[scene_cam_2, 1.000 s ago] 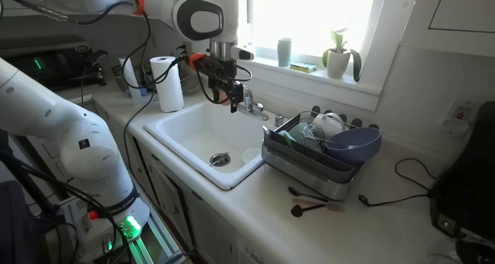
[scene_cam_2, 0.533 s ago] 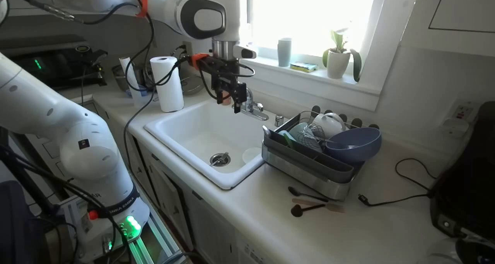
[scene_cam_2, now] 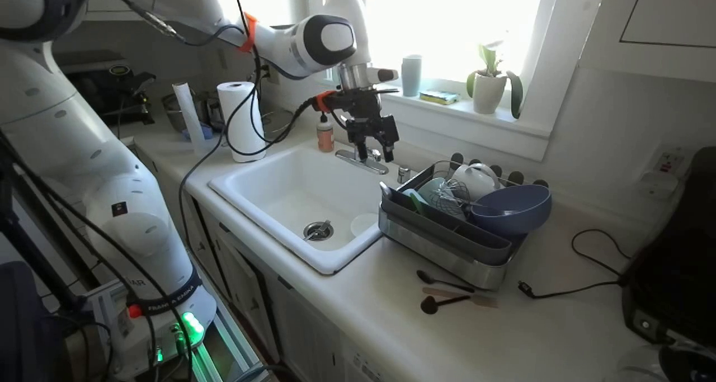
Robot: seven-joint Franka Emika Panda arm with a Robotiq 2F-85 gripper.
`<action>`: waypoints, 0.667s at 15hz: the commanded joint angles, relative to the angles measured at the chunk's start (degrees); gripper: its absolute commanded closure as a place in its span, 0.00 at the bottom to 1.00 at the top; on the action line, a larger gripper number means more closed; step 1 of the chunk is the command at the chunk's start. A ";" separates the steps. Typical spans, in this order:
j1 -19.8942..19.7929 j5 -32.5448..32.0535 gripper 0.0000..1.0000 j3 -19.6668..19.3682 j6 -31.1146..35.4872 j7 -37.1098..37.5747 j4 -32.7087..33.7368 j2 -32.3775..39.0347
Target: Pick up the blue cup from the dish rack and put it on the window sill
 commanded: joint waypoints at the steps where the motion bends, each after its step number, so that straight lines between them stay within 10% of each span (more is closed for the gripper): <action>1: -1.81 -10.79 0.00 2.52 3.70 11.27 4.38 6.98; 10: -0.17 -16.38 0.00 0.78 3.36 24.82 11.99 16.10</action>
